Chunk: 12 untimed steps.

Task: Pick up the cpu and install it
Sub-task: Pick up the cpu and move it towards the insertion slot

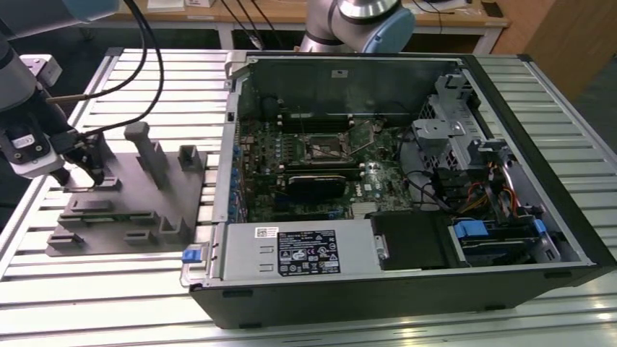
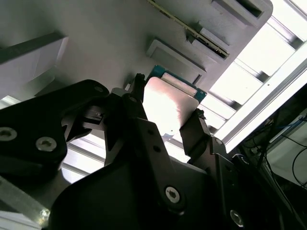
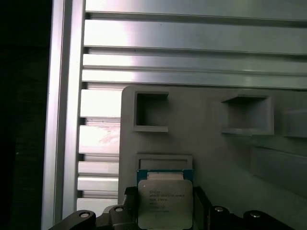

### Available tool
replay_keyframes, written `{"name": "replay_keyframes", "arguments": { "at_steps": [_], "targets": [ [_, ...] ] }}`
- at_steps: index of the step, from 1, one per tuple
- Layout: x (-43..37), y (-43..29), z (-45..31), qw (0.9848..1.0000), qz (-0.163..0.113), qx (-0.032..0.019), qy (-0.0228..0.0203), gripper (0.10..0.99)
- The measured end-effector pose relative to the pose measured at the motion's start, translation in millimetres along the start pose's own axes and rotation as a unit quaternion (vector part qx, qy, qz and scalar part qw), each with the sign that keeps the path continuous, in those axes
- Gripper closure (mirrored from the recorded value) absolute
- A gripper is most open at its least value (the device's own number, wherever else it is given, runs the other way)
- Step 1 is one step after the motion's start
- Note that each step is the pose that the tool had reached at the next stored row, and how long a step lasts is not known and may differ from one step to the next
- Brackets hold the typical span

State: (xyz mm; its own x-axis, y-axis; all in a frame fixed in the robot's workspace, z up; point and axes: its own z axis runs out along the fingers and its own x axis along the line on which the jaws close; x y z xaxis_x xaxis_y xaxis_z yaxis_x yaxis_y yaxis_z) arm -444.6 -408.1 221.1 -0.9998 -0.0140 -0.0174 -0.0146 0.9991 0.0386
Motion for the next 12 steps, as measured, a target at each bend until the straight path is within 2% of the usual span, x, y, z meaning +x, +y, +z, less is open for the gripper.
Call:
{"name": "replay_keyframes", "arguments": {
  "at_steps": [12],
  "targets": [
    [-0.2,0.5,-11.9,1.0000,0.000,0.0000,0.0000,0.541]
  ]
}}
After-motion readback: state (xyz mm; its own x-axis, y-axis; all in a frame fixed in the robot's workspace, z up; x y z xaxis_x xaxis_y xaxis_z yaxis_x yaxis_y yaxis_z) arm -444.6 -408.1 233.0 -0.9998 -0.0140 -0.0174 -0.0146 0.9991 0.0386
